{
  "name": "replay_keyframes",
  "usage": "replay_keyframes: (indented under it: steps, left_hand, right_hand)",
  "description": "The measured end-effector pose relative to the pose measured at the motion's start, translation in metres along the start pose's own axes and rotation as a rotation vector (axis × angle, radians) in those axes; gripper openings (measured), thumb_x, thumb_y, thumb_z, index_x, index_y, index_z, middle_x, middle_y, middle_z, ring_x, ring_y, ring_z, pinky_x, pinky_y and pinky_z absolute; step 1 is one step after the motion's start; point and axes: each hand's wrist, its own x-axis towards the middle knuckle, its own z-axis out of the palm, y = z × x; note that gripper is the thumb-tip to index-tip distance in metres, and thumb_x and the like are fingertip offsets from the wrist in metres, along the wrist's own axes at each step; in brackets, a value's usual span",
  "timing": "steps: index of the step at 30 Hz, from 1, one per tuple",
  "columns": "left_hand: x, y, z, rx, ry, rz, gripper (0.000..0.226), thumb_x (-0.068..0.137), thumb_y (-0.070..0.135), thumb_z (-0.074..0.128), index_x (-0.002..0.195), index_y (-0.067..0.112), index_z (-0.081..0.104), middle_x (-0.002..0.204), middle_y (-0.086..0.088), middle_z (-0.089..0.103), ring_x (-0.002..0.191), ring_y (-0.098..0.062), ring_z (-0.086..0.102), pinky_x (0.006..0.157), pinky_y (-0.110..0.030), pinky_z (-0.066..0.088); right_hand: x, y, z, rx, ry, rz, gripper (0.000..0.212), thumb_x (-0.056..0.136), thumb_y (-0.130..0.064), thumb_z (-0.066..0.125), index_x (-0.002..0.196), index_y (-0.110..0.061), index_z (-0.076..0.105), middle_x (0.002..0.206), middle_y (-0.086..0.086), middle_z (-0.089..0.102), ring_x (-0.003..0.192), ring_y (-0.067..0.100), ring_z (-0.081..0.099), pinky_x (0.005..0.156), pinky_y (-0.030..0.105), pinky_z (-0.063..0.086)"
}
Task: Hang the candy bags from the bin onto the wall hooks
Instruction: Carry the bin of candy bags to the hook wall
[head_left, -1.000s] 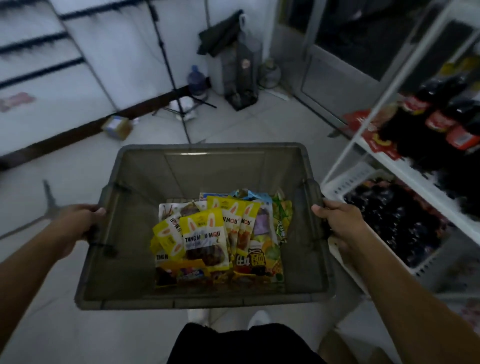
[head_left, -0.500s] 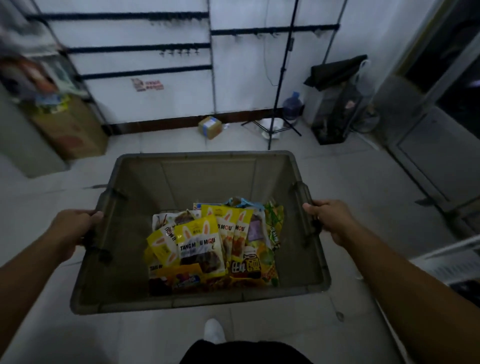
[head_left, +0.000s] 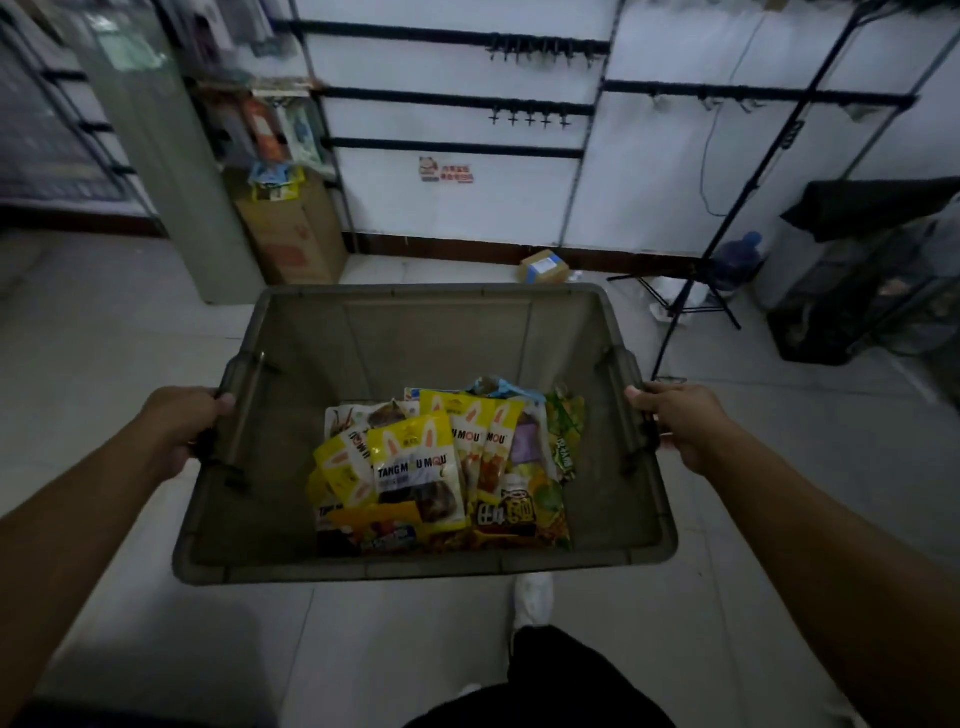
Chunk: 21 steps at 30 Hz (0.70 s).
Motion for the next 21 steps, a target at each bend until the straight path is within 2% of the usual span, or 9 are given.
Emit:
replay_keyframes:
  steps: [5,9,13,17,19,21]
  left_hand:
    - [0.058,0.027,0.007,-0.048,0.049,-0.074,0.033,0.098,0.009,0.057,0.128,-0.004,0.057,0.111,-0.015,0.054,0.099,-0.031,0.049,0.084,-0.042,0.040]
    - [0.108,0.061,0.027,-0.103,0.106,-0.133,0.036,0.098,0.009,0.058,0.130,-0.006,0.054,0.131,-0.021,0.055,0.117,-0.037,0.052,0.086,-0.042,0.038]
    - [0.157,0.101,0.042,-0.160,0.123,-0.163,0.037,0.098,0.010,0.057,0.131,-0.006,0.053,0.137,-0.022,0.053,0.101,-0.026,0.047,0.086,-0.037,0.037]
    - [0.201,0.141,0.050,-0.168,0.115,-0.183,0.038,0.099,0.011,0.056,0.134,-0.002,0.053,0.118,-0.010,0.053,0.091,-0.027,0.049,0.086,-0.037,0.037]
    - [0.226,0.160,0.056,-0.172,0.102,-0.174,0.038,0.099,0.010,0.055,0.135,0.002,0.053,0.113,-0.008,0.052,0.075,-0.025,0.047,0.076,-0.039,0.041]
    - [0.257,0.179,0.061,-0.176,0.089,-0.165,0.039,0.098,0.011,0.055,0.136,0.003,0.052,0.098,-0.010,0.054,0.069,-0.022,0.045,0.063,-0.035,0.040]
  right_hand:
    - [0.068,-0.038,0.038,-0.007,-0.056,0.025,0.026,0.091,-0.013,0.068,0.116,-0.006,0.066,0.089,0.008,0.065,0.076,0.021,0.060,0.060,0.033,0.050]
    - [0.140,-0.073,0.067,-0.045,-0.095,0.043,0.029,0.091,-0.014,0.067,0.118,-0.004,0.065,0.094,0.012,0.065,0.078,0.024,0.059,0.060,0.034,0.051]
    - [0.207,-0.115,0.092,-0.065,-0.135,0.061,0.035,0.091,-0.015,0.067,0.124,-0.004,0.061,0.098,0.012,0.062,0.081,0.026,0.059,0.061,0.035,0.050]
    - [0.257,-0.157,0.116,-0.067,-0.163,0.058,0.034,0.093,-0.014,0.063,0.126,-0.007,0.061,0.097,0.010,0.061,0.082,0.025,0.058,0.062,0.035,0.051]
    - [0.279,-0.179,0.128,-0.051,-0.152,0.062,0.032,0.094,-0.013,0.062,0.125,-0.006,0.061,0.092,0.009,0.061,0.077,0.023,0.057,0.063,0.035,0.053]
    - [0.303,-0.201,0.142,-0.036,-0.130,0.073,0.029,0.095,-0.012,0.062,0.123,-0.004,0.062,0.086,0.010,0.061,0.072,0.022,0.055,0.063,0.035,0.051]
